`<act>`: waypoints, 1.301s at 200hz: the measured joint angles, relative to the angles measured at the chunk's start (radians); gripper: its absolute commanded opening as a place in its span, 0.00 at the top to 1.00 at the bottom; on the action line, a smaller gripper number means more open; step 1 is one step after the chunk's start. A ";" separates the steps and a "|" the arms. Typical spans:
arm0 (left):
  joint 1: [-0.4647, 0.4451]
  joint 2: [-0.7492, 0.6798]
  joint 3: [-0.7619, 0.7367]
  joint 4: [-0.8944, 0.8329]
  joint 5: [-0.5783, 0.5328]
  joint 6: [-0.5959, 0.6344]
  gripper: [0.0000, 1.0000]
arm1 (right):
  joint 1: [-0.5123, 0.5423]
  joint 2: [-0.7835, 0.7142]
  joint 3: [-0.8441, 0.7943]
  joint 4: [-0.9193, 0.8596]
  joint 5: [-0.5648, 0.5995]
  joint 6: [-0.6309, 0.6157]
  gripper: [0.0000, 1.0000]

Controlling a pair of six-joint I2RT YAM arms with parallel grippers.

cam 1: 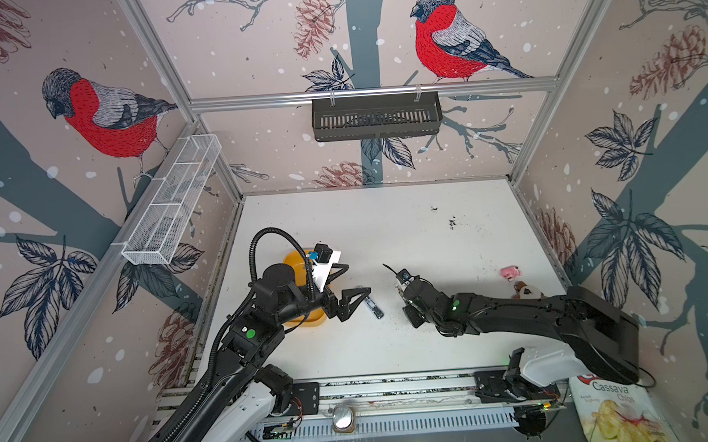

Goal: Load the staples into the stapler

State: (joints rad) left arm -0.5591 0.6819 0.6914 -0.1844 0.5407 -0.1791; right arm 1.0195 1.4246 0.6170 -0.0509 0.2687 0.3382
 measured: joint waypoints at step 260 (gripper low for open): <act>0.000 0.002 0.000 0.000 -0.017 0.003 0.02 | 0.003 -0.005 -0.007 0.000 0.018 0.007 0.84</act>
State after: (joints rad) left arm -0.5591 0.6838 0.6914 -0.1844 0.5236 -0.1761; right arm 1.0222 1.4200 0.6098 -0.0505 0.2871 0.3450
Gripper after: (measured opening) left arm 0.985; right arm 0.163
